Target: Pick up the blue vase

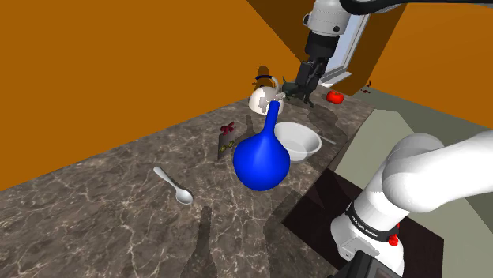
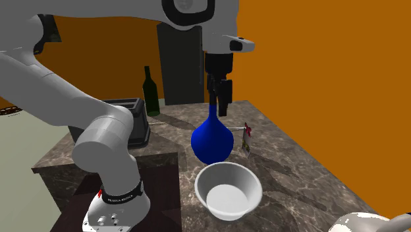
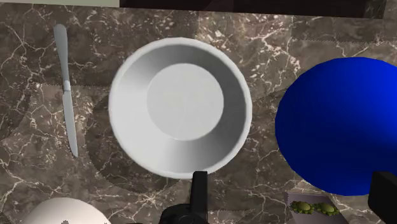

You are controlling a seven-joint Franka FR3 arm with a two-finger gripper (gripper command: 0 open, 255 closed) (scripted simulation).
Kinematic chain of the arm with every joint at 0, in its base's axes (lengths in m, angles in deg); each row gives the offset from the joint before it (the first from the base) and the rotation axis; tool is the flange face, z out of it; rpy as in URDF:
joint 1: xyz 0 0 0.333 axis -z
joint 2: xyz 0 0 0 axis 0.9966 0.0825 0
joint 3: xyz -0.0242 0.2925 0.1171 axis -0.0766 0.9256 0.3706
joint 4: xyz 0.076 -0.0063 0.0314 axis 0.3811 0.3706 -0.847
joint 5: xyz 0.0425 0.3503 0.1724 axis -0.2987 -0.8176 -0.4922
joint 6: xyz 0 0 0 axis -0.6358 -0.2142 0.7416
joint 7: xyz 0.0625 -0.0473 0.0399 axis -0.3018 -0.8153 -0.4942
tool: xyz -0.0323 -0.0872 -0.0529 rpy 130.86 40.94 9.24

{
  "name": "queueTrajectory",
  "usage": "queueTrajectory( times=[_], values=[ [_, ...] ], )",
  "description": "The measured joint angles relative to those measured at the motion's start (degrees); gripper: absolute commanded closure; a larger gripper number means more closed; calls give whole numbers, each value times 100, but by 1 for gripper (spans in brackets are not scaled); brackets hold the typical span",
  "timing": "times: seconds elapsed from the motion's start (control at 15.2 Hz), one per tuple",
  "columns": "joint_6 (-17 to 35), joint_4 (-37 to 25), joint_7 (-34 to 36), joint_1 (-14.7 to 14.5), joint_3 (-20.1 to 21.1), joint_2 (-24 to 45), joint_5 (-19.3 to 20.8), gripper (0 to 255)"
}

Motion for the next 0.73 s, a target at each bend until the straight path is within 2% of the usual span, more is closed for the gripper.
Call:
queueTrajectory(
  times=[0.2,0.46,0.73],
  values=[
    [-45,-44,184,-54,138,-4,-114,0],
    [-29,-208,786,-212,589,143,-469,0],
    [-58,-650,1443,-348,1070,498,-799,0]
  ],
)
